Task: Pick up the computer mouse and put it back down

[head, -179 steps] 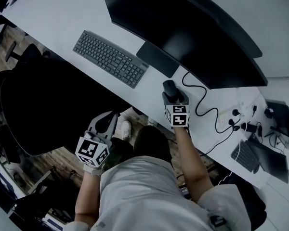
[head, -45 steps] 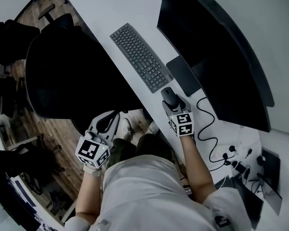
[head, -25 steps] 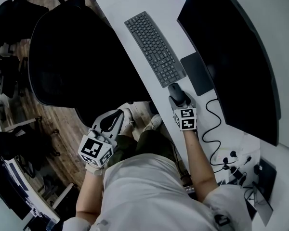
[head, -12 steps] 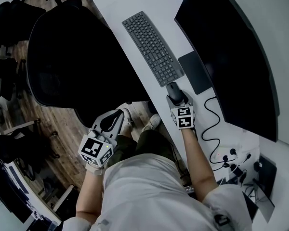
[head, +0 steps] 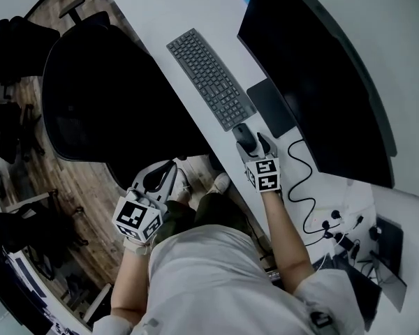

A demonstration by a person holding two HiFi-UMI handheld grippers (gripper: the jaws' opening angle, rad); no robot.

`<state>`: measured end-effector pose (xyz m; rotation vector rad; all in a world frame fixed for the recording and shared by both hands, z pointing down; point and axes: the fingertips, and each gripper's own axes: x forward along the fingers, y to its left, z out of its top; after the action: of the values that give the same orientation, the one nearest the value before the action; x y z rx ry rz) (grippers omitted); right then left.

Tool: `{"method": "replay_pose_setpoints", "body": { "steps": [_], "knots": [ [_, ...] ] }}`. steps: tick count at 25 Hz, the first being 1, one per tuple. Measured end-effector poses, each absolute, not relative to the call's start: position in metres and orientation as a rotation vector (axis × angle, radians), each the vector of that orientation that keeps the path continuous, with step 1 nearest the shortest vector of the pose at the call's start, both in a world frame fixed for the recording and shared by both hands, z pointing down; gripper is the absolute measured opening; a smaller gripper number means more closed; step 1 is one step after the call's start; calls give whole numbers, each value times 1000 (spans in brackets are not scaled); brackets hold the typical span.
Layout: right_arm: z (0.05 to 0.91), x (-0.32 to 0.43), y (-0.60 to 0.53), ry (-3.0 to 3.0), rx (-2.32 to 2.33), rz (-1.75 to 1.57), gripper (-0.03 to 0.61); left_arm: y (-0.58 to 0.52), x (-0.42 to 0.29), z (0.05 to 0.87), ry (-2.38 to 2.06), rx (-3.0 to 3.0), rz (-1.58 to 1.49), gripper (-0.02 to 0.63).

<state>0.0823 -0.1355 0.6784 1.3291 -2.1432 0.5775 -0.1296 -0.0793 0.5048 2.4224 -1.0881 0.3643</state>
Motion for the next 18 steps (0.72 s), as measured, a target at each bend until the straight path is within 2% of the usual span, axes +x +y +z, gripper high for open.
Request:
{"method": "replay_pose_setpoints", "body": {
  "steps": [13, 18],
  "knots": [
    [543, 86, -123, -2289, 1521, 426, 280, -100, -106, 460, -976, 2601, 276, 3],
    [486, 93, -114, -2336, 1622, 351, 242, -111, -93, 438, -924, 2672, 221, 4]
  ]
}}
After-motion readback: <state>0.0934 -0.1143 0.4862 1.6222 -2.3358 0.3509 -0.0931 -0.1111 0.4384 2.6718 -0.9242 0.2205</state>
